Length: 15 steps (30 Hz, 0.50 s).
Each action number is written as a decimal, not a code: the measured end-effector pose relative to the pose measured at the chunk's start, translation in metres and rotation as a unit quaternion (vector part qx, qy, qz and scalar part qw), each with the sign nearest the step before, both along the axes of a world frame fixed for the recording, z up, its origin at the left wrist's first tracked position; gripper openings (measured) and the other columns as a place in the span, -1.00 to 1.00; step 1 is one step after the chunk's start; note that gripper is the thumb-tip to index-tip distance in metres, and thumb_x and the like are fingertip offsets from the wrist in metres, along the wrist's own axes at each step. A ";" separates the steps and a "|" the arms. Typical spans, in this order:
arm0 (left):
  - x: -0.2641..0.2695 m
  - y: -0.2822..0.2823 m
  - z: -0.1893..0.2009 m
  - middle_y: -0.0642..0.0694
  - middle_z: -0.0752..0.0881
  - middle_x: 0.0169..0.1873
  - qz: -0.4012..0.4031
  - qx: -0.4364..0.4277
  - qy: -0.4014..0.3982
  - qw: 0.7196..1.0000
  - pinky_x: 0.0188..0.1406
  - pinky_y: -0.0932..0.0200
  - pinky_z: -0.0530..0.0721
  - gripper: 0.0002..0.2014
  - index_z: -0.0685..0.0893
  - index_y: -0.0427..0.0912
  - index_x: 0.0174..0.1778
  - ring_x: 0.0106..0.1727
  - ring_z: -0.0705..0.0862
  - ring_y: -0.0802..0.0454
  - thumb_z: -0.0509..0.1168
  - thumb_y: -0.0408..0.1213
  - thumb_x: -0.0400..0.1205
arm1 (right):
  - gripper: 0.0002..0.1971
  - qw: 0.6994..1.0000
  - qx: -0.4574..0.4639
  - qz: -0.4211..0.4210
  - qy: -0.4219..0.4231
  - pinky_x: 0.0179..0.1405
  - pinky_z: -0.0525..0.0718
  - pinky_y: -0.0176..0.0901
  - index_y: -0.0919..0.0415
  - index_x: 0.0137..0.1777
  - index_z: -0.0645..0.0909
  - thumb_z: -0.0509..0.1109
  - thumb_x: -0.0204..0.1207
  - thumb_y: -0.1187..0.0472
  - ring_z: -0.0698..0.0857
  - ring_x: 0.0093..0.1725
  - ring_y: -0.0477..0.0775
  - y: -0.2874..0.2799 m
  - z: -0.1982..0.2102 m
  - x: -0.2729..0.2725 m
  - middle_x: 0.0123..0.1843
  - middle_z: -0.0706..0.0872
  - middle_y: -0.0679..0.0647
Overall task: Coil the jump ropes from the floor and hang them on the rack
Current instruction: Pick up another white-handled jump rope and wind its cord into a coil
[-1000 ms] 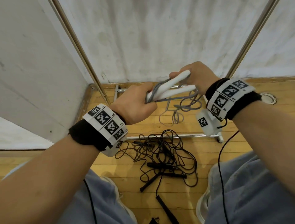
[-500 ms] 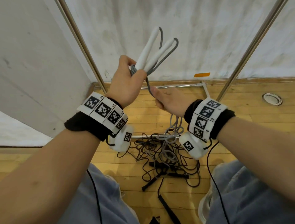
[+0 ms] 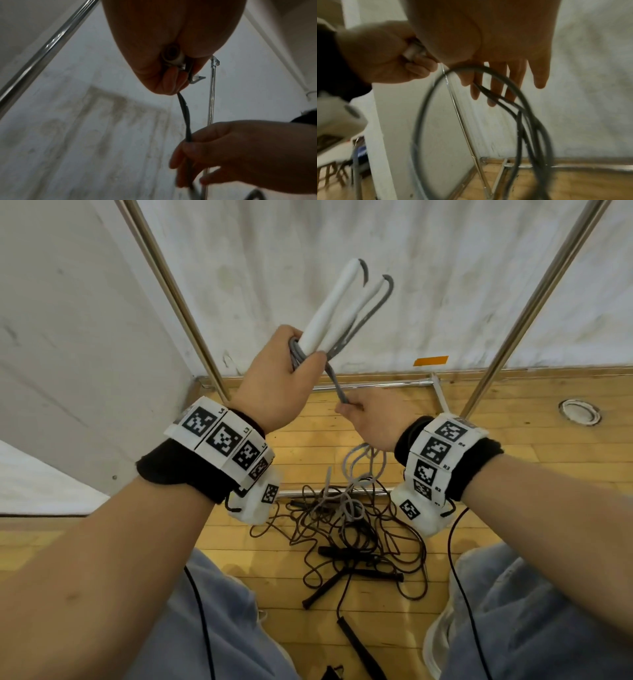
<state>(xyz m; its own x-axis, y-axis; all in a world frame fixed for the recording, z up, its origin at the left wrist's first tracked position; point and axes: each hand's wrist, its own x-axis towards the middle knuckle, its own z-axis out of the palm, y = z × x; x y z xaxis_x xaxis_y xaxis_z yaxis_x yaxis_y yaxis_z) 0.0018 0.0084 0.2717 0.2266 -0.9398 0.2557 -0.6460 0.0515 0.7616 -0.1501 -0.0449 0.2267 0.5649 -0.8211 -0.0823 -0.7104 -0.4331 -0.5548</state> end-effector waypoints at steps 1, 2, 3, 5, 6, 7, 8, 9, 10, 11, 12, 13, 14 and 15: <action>-0.002 0.001 0.000 -0.14 0.65 -0.26 -0.011 0.005 0.008 1.000 -0.35 -0.01 0.58 -0.83 0.45 -0.12 0.04 -0.37 0.55 -0.01 0.23 -0.12 0.67 | -0.68 1.000 0.026 -0.001 0.001 -0.44 0.35 -0.17 0.10 -0.26 0.52 0.14 0.70 0.04 0.50 -0.42 0.04 -0.001 0.000 0.001 -0.44 0.52 0.03; -0.003 0.001 0.001 -0.16 0.65 -0.25 -0.018 0.009 0.022 1.000 -0.32 -0.05 0.59 -0.83 0.46 -0.14 0.04 -0.36 0.55 -0.03 0.23 -0.14 0.67 | -0.70 0.998 0.060 -0.001 -0.013 -0.38 0.40 -0.16 0.12 -0.20 0.59 0.16 0.69 0.05 0.58 -0.34 0.12 -0.001 -0.001 0.002 -0.36 0.61 0.10; -0.003 0.002 0.002 -0.16 0.65 -0.25 -0.020 0.010 0.035 0.999 -0.29 -0.08 0.60 -0.83 0.47 -0.15 0.05 -0.34 0.56 -0.05 0.23 -0.14 0.67 | -0.73 0.994 0.101 -0.002 -0.046 -0.31 0.49 -0.18 0.16 -0.11 0.65 0.17 0.69 0.08 0.67 -0.20 0.19 -0.001 -0.001 0.004 -0.24 0.71 0.14; 0.000 0.001 0.003 -0.13 0.66 -0.25 -0.012 0.006 0.037 0.999 -0.27 -0.06 0.60 -0.82 0.46 -0.15 0.06 -0.32 0.58 -0.05 0.23 -0.13 0.67 | -0.78 0.969 0.197 -0.005 -0.146 -0.05 0.63 -0.23 0.19 -0.05 0.64 0.18 0.69 0.19 0.73 -0.01 0.18 0.003 -0.002 0.007 -0.17 0.76 0.09; 0.004 0.000 0.003 -0.10 0.66 -0.25 -0.003 0.002 0.020 1.000 -0.29 0.00 0.59 -0.82 0.45 -0.13 0.06 -0.32 0.59 -0.03 0.22 -0.12 0.68 | -0.78 0.950 0.243 -0.008 -0.195 0.06 0.65 -0.14 0.19 -0.09 0.62 0.15 0.70 0.25 0.75 -0.04 0.17 0.005 -0.003 0.008 -0.26 0.74 0.07; 0.009 -0.001 0.002 -0.04 0.64 -0.26 0.012 -0.001 -0.007 1.000 -0.36 0.13 0.58 -0.82 0.42 -0.10 0.07 -0.34 0.59 0.01 0.22 -0.09 0.68 | -0.76 0.931 0.279 -0.015 -0.235 0.06 0.67 -0.05 0.18 -0.12 0.58 0.11 0.71 0.27 0.75 -0.18 0.15 0.007 -0.003 0.009 -0.37 0.68 0.04; 0.014 -0.002 0.000 0.03 0.61 -0.28 0.032 0.002 -0.042 0.999 -0.45 0.26 0.51 -0.81 0.41 -0.08 0.09 -0.36 0.58 0.08 0.20 -0.07 0.68 | -0.75 0.920 0.295 -0.023 -0.259 -0.06 0.67 -0.03 0.17 -0.13 0.55 0.08 0.72 0.27 0.70 -0.35 0.09 0.009 -0.003 0.010 -0.47 0.60 -0.01; 0.020 -0.004 -0.001 0.07 0.57 -0.29 0.055 0.011 -0.075 0.996 -0.51 0.33 0.43 -0.78 0.40 -0.07 0.14 -0.38 0.56 0.15 0.19 -0.06 0.69 | -0.75 0.924 0.280 -0.030 -0.260 -0.21 0.62 -0.06 0.15 -0.13 0.53 0.07 0.72 0.25 0.59 -0.47 0.01 0.009 -0.003 0.011 -0.52 0.52 -0.05; 0.025 -0.005 -0.003 0.07 0.57 -0.28 0.075 0.026 -0.099 0.992 -0.54 0.33 0.38 -0.75 0.41 -0.09 0.20 -0.38 0.54 0.19 0.18 -0.06 0.69 | -0.77 0.944 0.228 -0.030 -0.236 -0.32 0.54 -0.12 0.13 -0.13 0.53 0.09 0.71 0.20 0.49 -0.50 -0.04 0.009 -0.001 0.011 -0.49 0.48 -0.08; 0.029 -0.006 -0.005 0.03 0.58 -0.24 0.086 0.042 -0.117 0.988 -0.53 0.30 0.37 -0.71 0.41 -0.12 0.25 -0.36 0.55 0.17 0.17 -0.07 0.69 | -0.78 0.969 0.153 -0.019 -0.192 -0.37 0.44 -0.18 0.11 -0.14 0.54 0.14 0.70 0.14 0.45 -0.46 -0.08 0.008 0.001 0.010 -0.44 0.47 -0.09; 0.033 -0.007 -0.008 -0.02 0.60 -0.19 0.089 0.053 -0.134 0.986 -0.50 0.23 0.39 -0.70 0.41 -0.14 0.28 -0.35 0.57 0.09 0.17 -0.08 0.70 | -0.79 0.987 0.079 0.000 -0.142 -0.40 0.36 -0.21 0.10 -0.17 0.53 0.19 0.67 0.08 0.43 -0.42 -0.10 0.007 0.003 0.008 -0.40 0.47 -0.08; 0.035 -0.008 -0.011 -0.06 0.61 -0.16 0.088 0.058 -0.150 0.983 -0.46 0.16 0.40 -0.70 0.41 -0.16 0.28 -0.32 0.58 0.00 0.17 -0.09 0.70 | -0.76 0.995 0.022 0.018 -0.100 -0.43 0.30 -0.22 0.09 -0.23 0.50 0.23 0.64 0.04 0.42 -0.41 -0.11 0.006 0.005 0.008 -0.39 0.46 -0.08; 0.036 -0.008 -0.013 -0.08 0.61 -0.16 0.085 0.060 -0.163 0.981 -0.43 0.12 0.40 -0.70 0.41 -0.16 0.28 -0.31 0.58 -0.05 0.17 -0.11 0.70 | -0.72 0.997 -0.012 0.030 -0.068 -0.45 0.27 -0.22 0.09 -0.29 0.46 0.25 0.63 0.01 0.40 -0.42 -0.10 0.007 0.008 0.007 -0.41 0.44 -0.06; 0.037 -0.008 -0.016 -0.07 0.60 -0.17 0.084 0.061 -0.170 0.980 -0.42 0.11 0.39 -0.70 0.40 -0.15 0.29 -0.32 0.56 -0.05 0.17 -0.12 0.70 | -0.68 0.998 -0.030 0.037 -0.048 -0.47 0.25 -0.20 0.11 -0.33 0.43 0.25 0.63 0.01 0.39 -0.43 -0.08 0.008 0.010 0.008 -0.42 0.43 -0.05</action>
<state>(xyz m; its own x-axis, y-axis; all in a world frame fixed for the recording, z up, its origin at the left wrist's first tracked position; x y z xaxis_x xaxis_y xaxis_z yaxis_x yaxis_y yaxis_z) 0.0387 0.0001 0.2559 0.3023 -0.9246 0.2319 -0.8549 -0.1553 0.4950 -0.1425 -0.0370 0.2367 0.6272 -0.7785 0.0226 -0.6198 -0.5165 -0.5908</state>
